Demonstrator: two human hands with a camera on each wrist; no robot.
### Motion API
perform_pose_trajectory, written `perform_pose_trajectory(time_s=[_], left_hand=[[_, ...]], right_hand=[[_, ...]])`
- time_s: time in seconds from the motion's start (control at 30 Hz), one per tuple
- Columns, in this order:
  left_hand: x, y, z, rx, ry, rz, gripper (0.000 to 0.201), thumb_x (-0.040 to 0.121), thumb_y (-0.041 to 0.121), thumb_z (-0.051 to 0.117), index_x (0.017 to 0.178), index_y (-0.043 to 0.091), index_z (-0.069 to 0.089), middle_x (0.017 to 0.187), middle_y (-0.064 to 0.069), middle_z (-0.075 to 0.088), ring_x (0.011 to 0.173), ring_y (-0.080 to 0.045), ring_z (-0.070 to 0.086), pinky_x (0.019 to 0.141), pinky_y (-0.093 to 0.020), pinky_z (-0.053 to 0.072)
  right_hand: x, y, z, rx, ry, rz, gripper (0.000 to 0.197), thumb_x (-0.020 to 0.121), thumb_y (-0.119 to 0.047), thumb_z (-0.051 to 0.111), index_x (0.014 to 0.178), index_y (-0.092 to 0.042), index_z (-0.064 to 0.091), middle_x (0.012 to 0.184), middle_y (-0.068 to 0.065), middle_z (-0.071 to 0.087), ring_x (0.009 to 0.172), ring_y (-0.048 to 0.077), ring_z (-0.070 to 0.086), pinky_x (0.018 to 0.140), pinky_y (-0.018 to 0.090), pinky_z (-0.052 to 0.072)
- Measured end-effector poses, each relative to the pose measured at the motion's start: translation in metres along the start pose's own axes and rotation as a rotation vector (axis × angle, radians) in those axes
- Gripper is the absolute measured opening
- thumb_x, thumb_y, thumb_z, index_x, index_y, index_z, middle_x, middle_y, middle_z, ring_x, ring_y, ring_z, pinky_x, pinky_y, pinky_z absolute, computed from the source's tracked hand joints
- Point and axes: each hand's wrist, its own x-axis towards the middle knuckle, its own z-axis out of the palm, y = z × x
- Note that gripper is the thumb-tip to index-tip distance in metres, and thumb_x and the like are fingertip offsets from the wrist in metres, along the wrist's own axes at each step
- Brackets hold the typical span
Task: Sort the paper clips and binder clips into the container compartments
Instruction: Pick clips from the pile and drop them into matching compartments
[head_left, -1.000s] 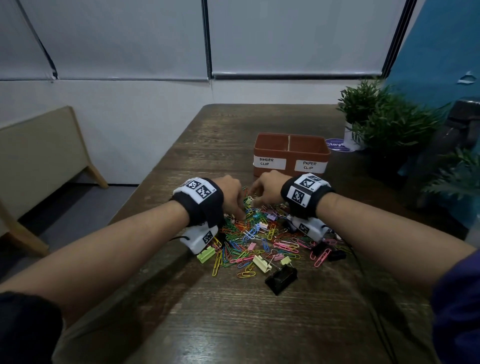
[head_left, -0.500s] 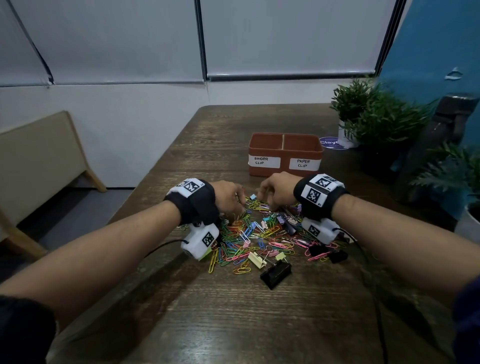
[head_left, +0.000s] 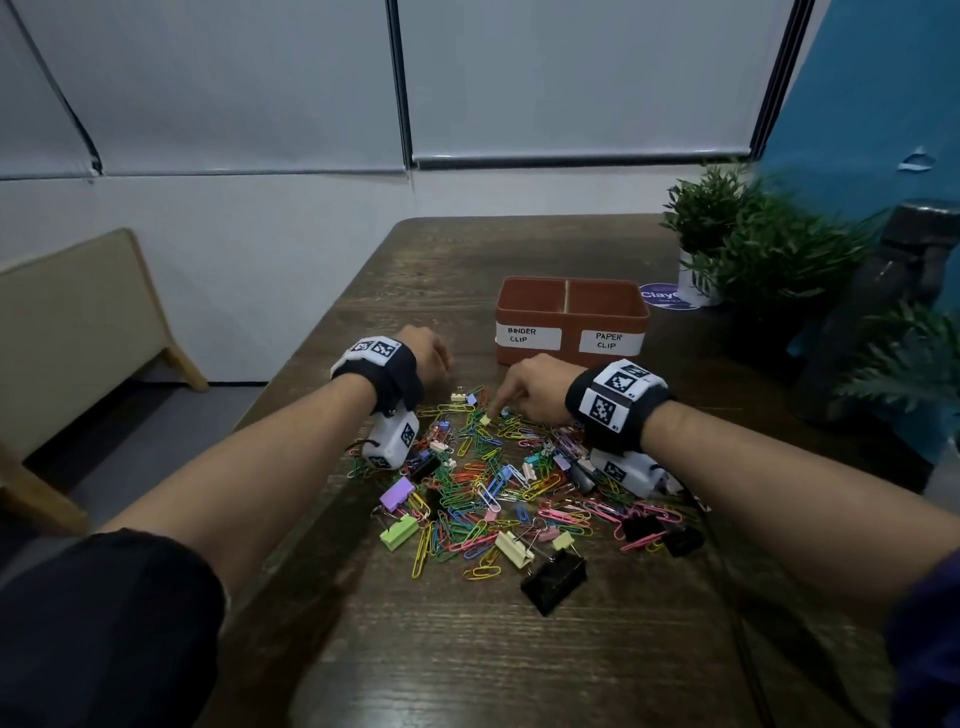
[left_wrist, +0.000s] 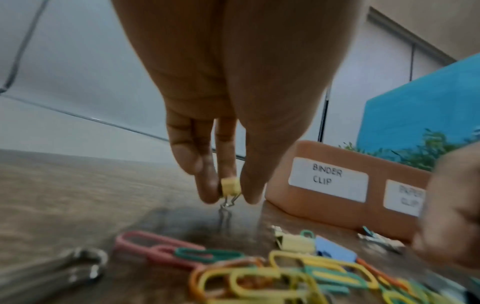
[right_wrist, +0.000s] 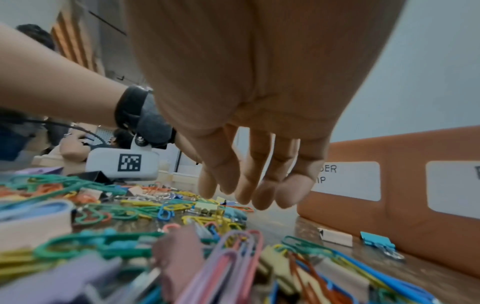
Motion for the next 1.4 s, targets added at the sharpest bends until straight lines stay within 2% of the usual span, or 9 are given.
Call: perform_pose_trajectory(time_s=[0.2,0.3,0.43,0.63,0.8,0.93,1.13,1.27,1.4], left_hand=[[-0.006,0.013,0.002,0.181,-0.013,0.157,0.020,0.083,0.025,0.065,0.097,0.035,0.075,0.101,0.003,0.072,0.090,-0.021,0.067,0.083,-0.034,0.057],[-0.008,0.018,0.001,0.209,-0.068,0.220,0.018,0.085,0.017,0.068,0.099,0.025,0.078,0.098,0.000,0.074,0.090,-0.021,0.068,0.083,-0.034,0.056],[-0.010,0.011,0.004,0.222,-0.080,0.190,0.025,0.084,0.007,0.064,0.100,0.020,0.078,0.102,-0.003,0.074,0.092,-0.022,0.069,0.087,-0.035,0.056],[-0.013,-0.002,0.000,0.295,-0.094,0.124,0.023,0.089,0.019,0.059,0.106,0.021,0.075,0.109,-0.007,0.071,0.096,-0.027,0.066,0.088,-0.039,0.055],[-0.014,0.009,0.003,0.280,-0.052,0.250,0.033,0.092,0.027,0.056,0.123,0.034,0.065,0.120,0.004,0.068,0.104,-0.021,0.065,0.089,-0.037,0.055],[-0.017,0.028,0.007,0.277,-0.090,0.344,0.025,0.089,0.028,0.063,0.112,0.031,0.072,0.103,0.002,0.072,0.093,-0.019,0.066,0.080,-0.033,0.056],[-0.014,0.031,0.017,0.144,-0.095,0.268,0.016,0.077,0.026,0.079,0.090,0.017,0.078,0.086,0.003,0.075,0.081,-0.012,0.069,0.079,-0.030,0.058],[-0.022,0.029,0.017,0.089,-0.115,0.271,0.016,0.080,0.028,0.077,0.090,0.015,0.074,0.087,0.002,0.073,0.081,-0.013,0.067,0.073,-0.026,0.054],[-0.028,0.026,0.015,0.023,-0.134,0.219,0.020,0.080,0.021,0.078,0.095,0.014,0.066,0.088,0.000,0.070,0.061,-0.008,0.061,0.059,-0.023,0.052]], right_hand=[[0.003,0.006,0.004,-0.155,-0.045,0.040,0.061,0.081,0.000,0.049,0.114,-0.048,0.068,0.132,-0.005,0.062,0.108,0.018,0.063,0.088,0.040,0.057],[0.000,0.006,0.000,-0.200,-0.042,0.087,0.061,0.083,-0.003,0.047,0.120,-0.048,0.066,0.132,-0.004,0.061,0.109,0.022,0.061,0.088,0.042,0.057],[-0.001,0.008,-0.004,-0.233,-0.034,0.159,0.052,0.091,-0.009,0.048,0.131,-0.039,0.061,0.131,-0.001,0.061,0.110,0.023,0.061,0.085,0.036,0.056],[0.004,0.007,-0.007,-0.233,0.021,0.237,0.048,0.093,-0.013,0.052,0.139,-0.026,0.054,0.135,0.005,0.058,0.116,0.026,0.059,0.091,0.040,0.054],[0.003,0.013,-0.011,-0.144,0.165,0.244,0.040,0.088,-0.008,0.059,0.123,-0.028,0.063,0.127,0.001,0.060,0.112,0.023,0.060,0.090,0.036,0.053],[0.000,0.017,-0.014,-0.093,0.179,0.298,0.031,0.087,-0.010,0.063,0.109,-0.031,0.069,0.120,-0.002,0.063,0.104,0.021,0.062,0.084,0.032,0.054],[-0.006,0.015,-0.009,-0.054,0.142,0.237,0.031,0.089,-0.009,0.057,0.107,-0.031,0.071,0.107,-0.005,0.061,0.096,0.017,0.060,0.074,0.029,0.053],[-0.004,0.007,-0.005,-0.034,0.080,0.161,0.035,0.087,-0.005,0.057,0.108,-0.031,0.070,0.111,-0.005,0.065,0.104,0.017,0.062,0.089,0.036,0.055],[0.000,-0.002,-0.002,-0.048,0.048,0.129,0.041,0.087,-0.006,0.056,0.118,-0.030,0.067,0.118,-0.002,0.066,0.107,0.018,0.062,0.092,0.039,0.055]])
